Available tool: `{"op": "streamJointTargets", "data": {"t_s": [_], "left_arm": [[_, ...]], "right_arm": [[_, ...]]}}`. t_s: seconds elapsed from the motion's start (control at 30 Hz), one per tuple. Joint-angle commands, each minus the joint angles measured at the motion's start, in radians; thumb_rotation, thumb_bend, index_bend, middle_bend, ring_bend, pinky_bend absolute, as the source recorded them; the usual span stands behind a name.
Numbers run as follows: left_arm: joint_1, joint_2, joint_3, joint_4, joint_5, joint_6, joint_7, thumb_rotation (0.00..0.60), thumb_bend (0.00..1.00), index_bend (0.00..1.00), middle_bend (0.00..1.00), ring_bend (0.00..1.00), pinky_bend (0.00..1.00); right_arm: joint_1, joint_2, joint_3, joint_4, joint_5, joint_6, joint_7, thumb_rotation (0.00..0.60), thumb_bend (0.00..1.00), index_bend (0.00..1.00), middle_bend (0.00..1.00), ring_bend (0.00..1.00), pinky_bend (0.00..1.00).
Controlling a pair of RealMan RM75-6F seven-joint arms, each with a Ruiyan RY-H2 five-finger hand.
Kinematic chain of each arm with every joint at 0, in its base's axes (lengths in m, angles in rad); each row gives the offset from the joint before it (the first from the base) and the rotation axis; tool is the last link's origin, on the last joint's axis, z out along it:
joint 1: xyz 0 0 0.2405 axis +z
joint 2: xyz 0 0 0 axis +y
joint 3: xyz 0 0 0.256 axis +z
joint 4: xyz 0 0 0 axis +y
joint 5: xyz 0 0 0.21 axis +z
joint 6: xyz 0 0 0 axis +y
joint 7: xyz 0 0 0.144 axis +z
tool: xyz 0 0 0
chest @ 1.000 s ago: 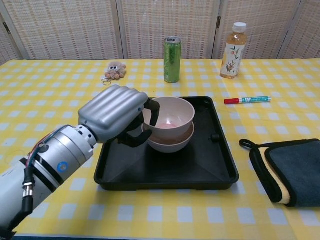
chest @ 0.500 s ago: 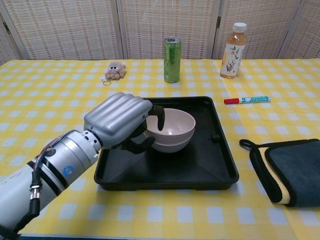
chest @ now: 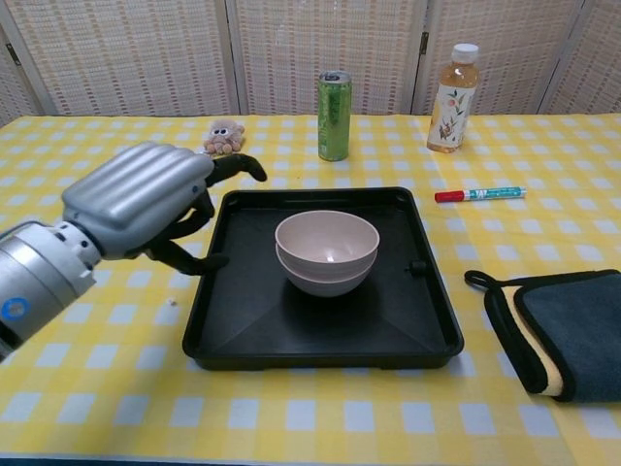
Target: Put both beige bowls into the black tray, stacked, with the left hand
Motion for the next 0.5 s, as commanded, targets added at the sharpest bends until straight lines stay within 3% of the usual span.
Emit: {"op": "streamJointTargets", "data": {"t_s": [0.03, 0.1, 0.17, 0.27, 0.37, 0.5], "left_arm": [[0.153, 0.265, 0.081, -0.212, -0.055, 0.114, 0.01, 0.6, 0.27, 0.26, 0.39, 0.28, 0.35], [0.223, 0.353, 0.122, -0.237, -0.022, 0.195, -0.06, 0.6, 0.27, 0.25, 0.21, 0.09, 0.1], [0.278, 0.405, 0.162, -0.215, 0.03, 0.263, -0.141, 0.6, 0.27, 0.23, 0.11, 0.01, 0.01], [0.366, 0.469, 0.233, -0.124, 0.1, 0.352, -0.319, 0.6, 0.28, 0.2, 0.03, 0.0, 0.0], [0.434, 0.484, 0.25, -0.05, 0.084, 0.397, -0.465, 0.6, 0.29, 0.18, 0.0, 0.0, 0.0], [0.471, 0.476, 0.23, -0.023, 0.09, 0.438, -0.413, 0.6, 0.3, 0.12, 0.0, 0.0, 0.0]], "right_arm": [[0.002, -0.004, 0.003, 0.0, -0.001, 0.001, -0.001, 0.6, 0.31, 0.0, 0.0, 0.0, 0.0], [0.006, -0.014, 0.011, 0.002, -0.001, 0.005, 0.006, 0.6, 0.31, 0.0, 0.0, 0.0, 0.0], [0.01, -0.026, 0.019, 0.008, -0.001, 0.009, 0.005, 0.6, 0.31, 0.0, 0.0, 0.0, 0.0], [0.01, -0.022, 0.019, 0.003, 0.01, 0.0, -0.002, 0.6, 0.31, 0.0, 0.0, 0.0, 0.0], [0.001, -0.003, 0.03, -0.011, 0.028, 0.02, 0.018, 0.6, 0.31, 0.0, 0.0, 0.0, 0.0], [0.005, -0.015, 0.046, -0.008, 0.045, 0.02, -0.017, 0.6, 0.31, 0.0, 0.0, 0.0, 0.0]]}}
